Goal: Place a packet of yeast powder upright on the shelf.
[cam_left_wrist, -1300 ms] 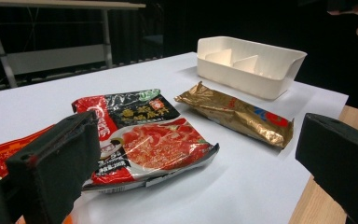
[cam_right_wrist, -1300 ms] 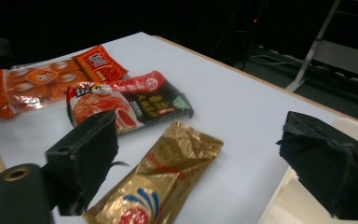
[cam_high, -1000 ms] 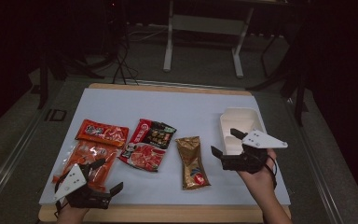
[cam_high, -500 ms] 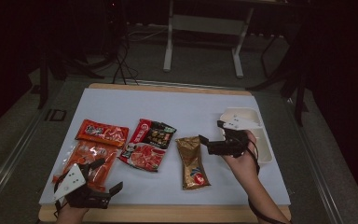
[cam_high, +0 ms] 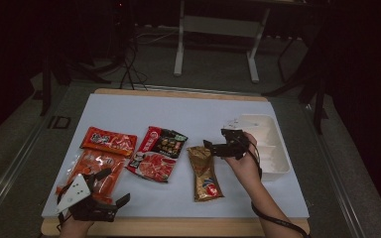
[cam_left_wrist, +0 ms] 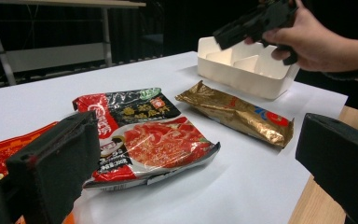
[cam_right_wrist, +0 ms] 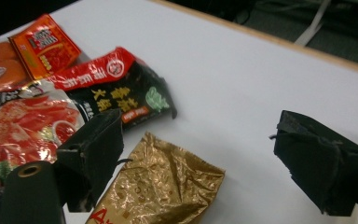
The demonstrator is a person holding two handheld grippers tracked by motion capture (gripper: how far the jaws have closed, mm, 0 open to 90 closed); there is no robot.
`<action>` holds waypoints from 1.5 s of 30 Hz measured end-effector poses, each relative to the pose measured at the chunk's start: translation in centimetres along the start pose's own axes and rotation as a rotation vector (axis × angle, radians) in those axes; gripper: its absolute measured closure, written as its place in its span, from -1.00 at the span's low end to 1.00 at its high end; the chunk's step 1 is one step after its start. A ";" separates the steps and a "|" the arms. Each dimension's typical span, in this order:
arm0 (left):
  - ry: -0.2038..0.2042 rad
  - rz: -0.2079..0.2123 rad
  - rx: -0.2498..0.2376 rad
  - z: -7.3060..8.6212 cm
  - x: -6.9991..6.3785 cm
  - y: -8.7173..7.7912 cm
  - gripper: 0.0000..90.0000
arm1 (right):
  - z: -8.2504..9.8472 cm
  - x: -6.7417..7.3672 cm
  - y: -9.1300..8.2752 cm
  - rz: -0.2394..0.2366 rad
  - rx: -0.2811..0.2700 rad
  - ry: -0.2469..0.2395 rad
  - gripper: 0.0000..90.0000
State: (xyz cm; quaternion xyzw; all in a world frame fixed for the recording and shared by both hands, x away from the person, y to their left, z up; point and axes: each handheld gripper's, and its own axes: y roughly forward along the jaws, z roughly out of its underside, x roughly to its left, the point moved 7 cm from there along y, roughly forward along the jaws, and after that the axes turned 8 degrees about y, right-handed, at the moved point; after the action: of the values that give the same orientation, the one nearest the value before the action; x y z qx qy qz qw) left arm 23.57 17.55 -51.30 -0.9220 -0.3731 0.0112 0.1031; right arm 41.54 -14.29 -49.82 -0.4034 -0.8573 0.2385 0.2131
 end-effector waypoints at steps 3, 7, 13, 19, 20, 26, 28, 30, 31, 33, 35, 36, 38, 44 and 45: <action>0.001 0.001 0.000 0.0 0.0 0.0 -0.99 | 0.7 -0.2 1.3 0.017 0.033 -0.002 -0.61; 0.006 -0.001 0.003 0.0 0.0 0.0 -0.99 | 1.3 -0.5 2.5 0.026 0.065 0.013 -0.60; 0.001 -0.003 0.006 0.1 0.1 0.1 -0.99 | 2.4 -0.8 4.1 0.033 0.123 0.037 -0.55; 0.001 -0.004 0.009 0.1 0.0 0.2 -0.99 | 3.1 -0.7 5.3 0.065 0.166 0.035 -0.55; 0.000 -0.004 0.009 0.1 0.0 0.2 -0.99 | 3.2 -0.7 5.5 0.064 0.176 0.034 -0.55; -0.004 -0.005 0.014 0.2 0.1 0.2 -0.99 | 4.4 -1.2 6.7 0.070 0.226 0.071 -0.55; -0.006 -0.004 0.014 0.3 0.1 0.2 -0.99 | 4.6 -1.3 6.8 0.077 0.233 0.064 -0.55; -0.008 -0.004 0.012 0.3 0.2 0.2 -0.99 | 4.8 -1.2 7.0 0.077 0.247 0.061 -0.55; -0.011 -0.005 0.011 0.2 0.2 0.2 -0.99 | 5.2 -1.1 7.5 0.085 0.275 0.069 -0.53; -0.008 -0.006 0.013 0.2 0.2 0.1 -0.99 | 5.4 -1.1 7.7 0.096 0.284 0.072 -0.51; -0.002 -0.009 0.015 0.2 0.2 0.1 -0.99 | 5.4 -1.0 7.7 0.109 0.295 0.076 -0.47; -0.002 -0.009 0.014 0.2 0.2 0.1 -0.99 | 5.3 -0.9 7.7 0.122 0.305 0.067 -0.41; -0.002 -0.008 0.014 0.2 0.2 0.1 -0.99 | 5.3 -0.7 7.6 0.121 0.311 0.052 -0.29; 0.009 -0.013 0.027 0.3 0.1 0.1 -0.99 | 5.5 0.7 7.5 0.106 0.283 -0.004 0.41; 0.009 -0.013 0.027 0.3 0.1 0.1 -0.99 | 5.5 0.7 7.5 0.106 0.283 -0.004 0.41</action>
State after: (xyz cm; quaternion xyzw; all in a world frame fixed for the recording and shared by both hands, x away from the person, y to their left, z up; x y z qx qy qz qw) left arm 23.66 17.57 -51.60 -0.9181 -0.3784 0.0114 0.1172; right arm 42.49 -10.89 -58.42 -0.4137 -0.7930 0.3686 0.2532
